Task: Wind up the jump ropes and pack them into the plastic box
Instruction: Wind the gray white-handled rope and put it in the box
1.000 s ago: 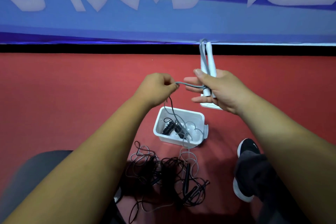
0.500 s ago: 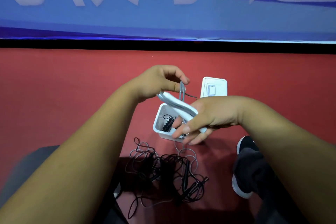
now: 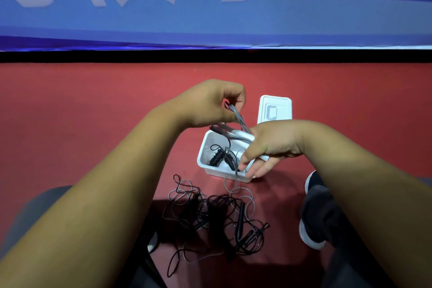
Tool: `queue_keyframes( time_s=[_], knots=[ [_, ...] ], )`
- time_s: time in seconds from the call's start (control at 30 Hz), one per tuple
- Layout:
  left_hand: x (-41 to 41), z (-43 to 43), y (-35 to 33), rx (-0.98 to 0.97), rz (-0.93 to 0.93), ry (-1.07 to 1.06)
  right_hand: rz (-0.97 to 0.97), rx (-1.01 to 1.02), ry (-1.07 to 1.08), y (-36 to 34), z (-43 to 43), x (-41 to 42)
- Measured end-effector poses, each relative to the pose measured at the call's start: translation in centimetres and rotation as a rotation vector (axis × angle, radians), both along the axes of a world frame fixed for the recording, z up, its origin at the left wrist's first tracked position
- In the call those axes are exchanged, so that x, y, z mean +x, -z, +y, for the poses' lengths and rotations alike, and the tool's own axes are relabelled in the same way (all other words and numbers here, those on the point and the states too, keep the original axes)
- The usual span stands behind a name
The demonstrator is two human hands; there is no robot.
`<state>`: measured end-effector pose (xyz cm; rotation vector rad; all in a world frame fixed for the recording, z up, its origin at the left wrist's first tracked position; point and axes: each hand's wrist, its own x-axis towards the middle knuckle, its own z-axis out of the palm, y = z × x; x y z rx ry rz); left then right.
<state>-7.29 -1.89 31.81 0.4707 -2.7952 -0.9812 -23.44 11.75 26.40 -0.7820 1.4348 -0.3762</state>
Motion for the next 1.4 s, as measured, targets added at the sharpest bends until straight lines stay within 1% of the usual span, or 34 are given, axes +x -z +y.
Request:
queue_keyframes(
  time_s=[0.1,0.23,0.33,0.43,0.5,0.6,0.73,0.8,0.87,0.9,0.93,1.0,1.03,1.1,1.17,1.23,1.3,1.37,1.4],
  knots=[
    [-0.1,0.3,-0.4,-0.057,-0.038,0.004,0.061,-0.020,0.099,0.6,-0.1,-0.6],
    [0.4,0.0,-0.4,-0.120,-0.104,0.004,0.071,-0.043,0.222,0.7,-0.5,-0.9],
    [0.7,-0.5,0.2,-0.089,-0.149,-0.051,0.049,-0.094,0.385,0.6,-1.0,-1.0],
    [0.6,-1.1,1.2,-0.013,-0.160,-0.140,0.022,-0.195,0.520,0.5,-1.5,-1.1],
    [0.4,-1.2,2.0,0.057,-0.145,-0.220,-0.030,-0.240,0.545,0.4,-1.8,-1.1],
    [0.2,-1.3,2.9,0.106,-0.171,-0.301,-0.114,-0.234,0.557,0.4,-1.9,-1.1],
    [-0.3,-1.1,3.3,0.061,-0.261,-0.288,-0.188,-0.249,0.546,0.2,-1.9,-1.0],
    [-0.5,-1.0,3.5,0.038,-0.267,-0.316,-0.251,-0.275,0.563,-0.3,-2.0,-0.7],
    [-0.6,-0.8,3.6,0.036,-0.246,-0.332,-0.306,-0.293,0.631,-0.6,-2.2,-0.6],
    [-0.6,-0.6,3.5,0.077,-0.202,-0.342,-0.333,-0.294,0.669,-0.7,-2.4,-0.7],
    [-0.7,-0.3,3.5,0.172,-0.135,-0.357,-0.369,-0.287,0.708,-0.7,-2.5,-0.8],
    [-0.6,0.1,3.1,0.447,0.023,-0.377,-0.455,-0.267,0.794,-0.6,-2.6,-1.4],
    [-0.6,0.1,2.9,0.550,0.086,-0.355,-0.490,-0.257,0.835,-0.5,-2.6,-1.7],
    [-0.4,-0.3,2.4,0.581,0.113,-0.242,-0.527,-0.255,0.888,-0.5,-2.7,-2.2],
    [0.1,-0.9,2.0,0.486,0.049,-0.127,-0.526,-0.269,0.906,-0.5,-2.8,-2.4],
    [0.6,-1.3,1.8,0.315,-0.044,-0.121,-0.520,-0.288,0.908,-0.4,-2.7,-2.5],
    [0.6,-1.4,2.1,0.031,-0.111,-0.191,-0.528,-0.304,0.896,-0.3,-2.7,-2.2],
    [0.3,-1.4,2.5,-0.266,-0.128,-0.307,-0.529,-0.318,0.895,-0.3,-2.7,-1.8],
    [0.2,-1.3,2.6,-0.345,-0.113,-0.375,-0.522,-0.325,0.901,-0.3,-2.8,-1.6]
  ],
)
